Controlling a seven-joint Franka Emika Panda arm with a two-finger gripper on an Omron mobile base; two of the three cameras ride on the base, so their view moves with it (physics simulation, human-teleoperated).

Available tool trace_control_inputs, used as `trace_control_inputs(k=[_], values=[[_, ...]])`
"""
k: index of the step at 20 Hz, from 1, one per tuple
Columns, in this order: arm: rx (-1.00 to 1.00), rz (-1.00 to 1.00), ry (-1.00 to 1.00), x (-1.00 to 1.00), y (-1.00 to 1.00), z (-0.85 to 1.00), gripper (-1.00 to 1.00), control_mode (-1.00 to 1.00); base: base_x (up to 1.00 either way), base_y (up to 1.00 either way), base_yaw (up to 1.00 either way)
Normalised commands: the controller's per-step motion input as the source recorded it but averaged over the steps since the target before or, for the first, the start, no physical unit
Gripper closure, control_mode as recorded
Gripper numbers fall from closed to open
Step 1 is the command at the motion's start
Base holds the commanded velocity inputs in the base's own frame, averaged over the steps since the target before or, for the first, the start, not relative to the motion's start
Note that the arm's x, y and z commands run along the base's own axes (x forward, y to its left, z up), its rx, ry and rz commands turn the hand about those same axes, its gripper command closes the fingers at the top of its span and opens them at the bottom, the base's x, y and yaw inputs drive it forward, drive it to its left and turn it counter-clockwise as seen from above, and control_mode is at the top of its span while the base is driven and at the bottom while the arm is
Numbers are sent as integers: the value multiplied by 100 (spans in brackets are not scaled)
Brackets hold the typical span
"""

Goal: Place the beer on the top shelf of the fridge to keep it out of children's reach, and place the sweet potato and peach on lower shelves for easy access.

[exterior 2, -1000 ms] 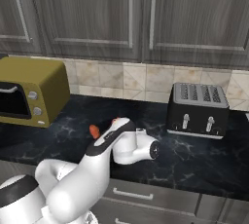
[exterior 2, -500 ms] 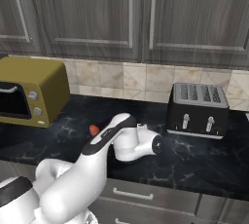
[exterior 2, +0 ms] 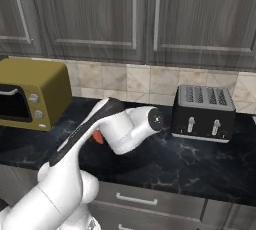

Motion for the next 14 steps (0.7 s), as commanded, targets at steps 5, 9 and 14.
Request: trace_control_inputs(k=[5,9,14], values=[[-12,-18,14,-68,33,77,100,-100,0,0,0],[-11,-23,2,-64,54,39,100,-100,0,0,0],[-12,-25,0,-45,72,16,100,-100,0,0,0]])
